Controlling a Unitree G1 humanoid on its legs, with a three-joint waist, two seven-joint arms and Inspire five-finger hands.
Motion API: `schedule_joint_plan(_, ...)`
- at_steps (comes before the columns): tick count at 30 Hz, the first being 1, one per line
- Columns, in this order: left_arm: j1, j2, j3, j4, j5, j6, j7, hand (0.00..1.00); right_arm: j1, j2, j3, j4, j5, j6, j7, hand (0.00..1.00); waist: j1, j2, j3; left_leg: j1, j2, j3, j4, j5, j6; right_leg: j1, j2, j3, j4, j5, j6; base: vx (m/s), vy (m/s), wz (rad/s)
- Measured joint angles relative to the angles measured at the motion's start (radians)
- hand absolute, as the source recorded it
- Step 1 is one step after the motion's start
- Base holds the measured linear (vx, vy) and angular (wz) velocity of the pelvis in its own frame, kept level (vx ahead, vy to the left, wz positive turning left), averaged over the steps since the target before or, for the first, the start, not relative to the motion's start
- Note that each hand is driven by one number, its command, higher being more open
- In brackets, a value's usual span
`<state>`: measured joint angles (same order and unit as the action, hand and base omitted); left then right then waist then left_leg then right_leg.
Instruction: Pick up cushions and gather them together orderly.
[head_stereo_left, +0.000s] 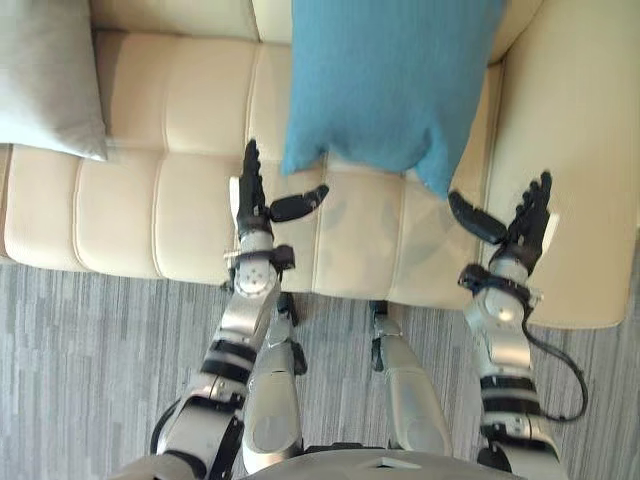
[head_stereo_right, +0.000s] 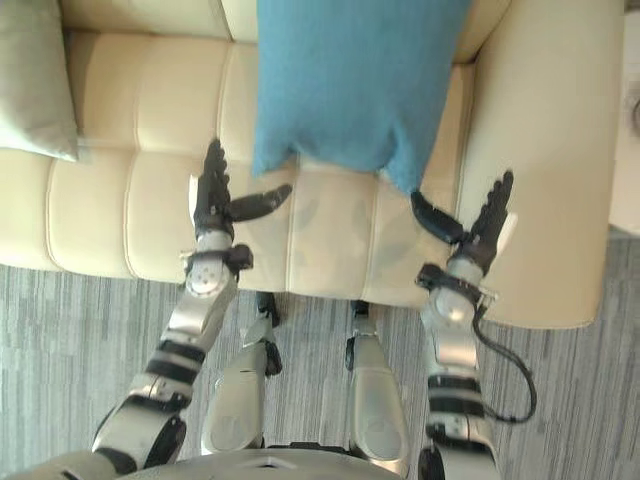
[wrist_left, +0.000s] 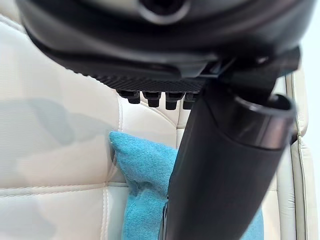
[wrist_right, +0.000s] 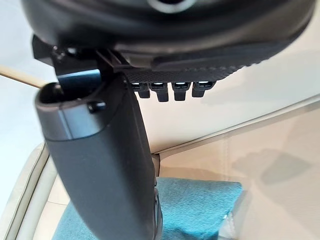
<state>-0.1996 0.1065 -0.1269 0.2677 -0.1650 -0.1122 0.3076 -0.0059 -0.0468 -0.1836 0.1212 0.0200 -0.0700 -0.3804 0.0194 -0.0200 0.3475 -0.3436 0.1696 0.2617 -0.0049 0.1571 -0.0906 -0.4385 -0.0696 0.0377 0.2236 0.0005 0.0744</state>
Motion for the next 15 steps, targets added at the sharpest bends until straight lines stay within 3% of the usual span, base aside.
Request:
schedule_joint_plan(5,0.232,-0.046,0.04,0.019,0.001,0.002,-0.087,1.0,0.192,0.031,0.081,0.068,-0.075,-0.002,0.118,1.0,0.0,-0.004,-0.087,0.101,0.005,0.001,0.006,-0.043,-0.011,0.12,0.001,-0.01,-0.032,-0.03,0.002,0.13,-0.01,0.02)
schedule_joint_plan(8,0.274,-0.053,0.077,0.181,0.025,0.004,-0.127,1.0,0.203,0.044,0.097,0.248,-0.131,-0.003,0.163,1.0,0.001,0.005,-0.159,0.161,0.003,-0.008,-0.013,-0.048,-0.017,0.202,0.004,-0.032,-0.079,-0.029,0.003,0.09,0.022,0.12)
schedule_joint_plan(15,0.315,-0.047,0.163,0.496,0.099,0.009,-0.154,1.0,0.194,0.04,0.092,0.554,-0.178,-0.003,0.198,1.0,0.003,0.01,-0.242,0.269,-0.011,-0.015,-0.068,-0.05,-0.019,0.317,-0.001,-0.039,-0.153,-0.022,0.011,0.01,0.021,0.04)
